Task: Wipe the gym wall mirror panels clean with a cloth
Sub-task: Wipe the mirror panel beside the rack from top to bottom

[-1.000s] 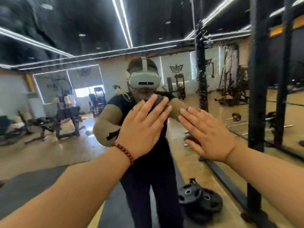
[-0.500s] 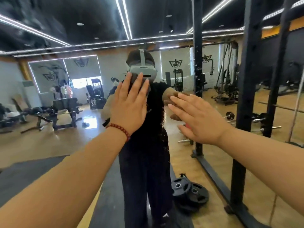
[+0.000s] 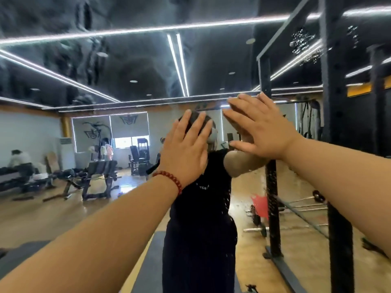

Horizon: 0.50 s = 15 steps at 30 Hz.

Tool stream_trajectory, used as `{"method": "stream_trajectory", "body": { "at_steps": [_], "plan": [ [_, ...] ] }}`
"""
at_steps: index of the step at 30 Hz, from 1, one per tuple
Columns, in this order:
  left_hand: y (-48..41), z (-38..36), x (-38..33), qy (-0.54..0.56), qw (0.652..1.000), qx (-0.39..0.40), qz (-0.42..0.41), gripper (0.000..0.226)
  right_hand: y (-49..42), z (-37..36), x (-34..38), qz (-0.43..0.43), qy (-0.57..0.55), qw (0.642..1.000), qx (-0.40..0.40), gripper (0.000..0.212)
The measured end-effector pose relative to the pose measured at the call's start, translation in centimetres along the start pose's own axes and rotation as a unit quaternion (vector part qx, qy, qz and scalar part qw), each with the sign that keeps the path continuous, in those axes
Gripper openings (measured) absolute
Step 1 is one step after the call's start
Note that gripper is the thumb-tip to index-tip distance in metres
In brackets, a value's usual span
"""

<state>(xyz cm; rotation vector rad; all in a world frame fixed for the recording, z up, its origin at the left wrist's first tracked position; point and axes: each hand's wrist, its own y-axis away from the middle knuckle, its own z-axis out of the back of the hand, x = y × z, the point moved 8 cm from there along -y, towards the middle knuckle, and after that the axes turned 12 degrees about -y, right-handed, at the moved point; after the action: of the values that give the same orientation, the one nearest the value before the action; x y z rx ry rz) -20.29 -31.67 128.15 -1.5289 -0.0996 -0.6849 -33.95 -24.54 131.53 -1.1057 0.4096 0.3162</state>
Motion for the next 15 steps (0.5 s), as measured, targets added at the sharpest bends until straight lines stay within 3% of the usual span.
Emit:
{"method": "stream_trajectory", "body": {
  "at_steps": [5, 11, 15],
  "plan": [
    [1.3, 0.0, -0.9, 0.008, 0.996, 0.005, -0.086, 0.051, 0.2, -0.3, -0.4, 0.008, -0.032, 0.999, -0.022, 0.074],
    [-3.6, 0.3, 2.2, -0.013, 0.993, 0.028, 0.111, 0.059, 0.0, -0.3, -0.6, 0.025, -0.025, 0.998, -0.044, 0.073],
    [-1.8, -0.2, -1.8, 0.011, 0.999, 0.036, -0.018, 0.056, 0.0, -0.3, -0.6, 0.023, -0.033, 0.998, -0.045, 0.074]
  ]
}}
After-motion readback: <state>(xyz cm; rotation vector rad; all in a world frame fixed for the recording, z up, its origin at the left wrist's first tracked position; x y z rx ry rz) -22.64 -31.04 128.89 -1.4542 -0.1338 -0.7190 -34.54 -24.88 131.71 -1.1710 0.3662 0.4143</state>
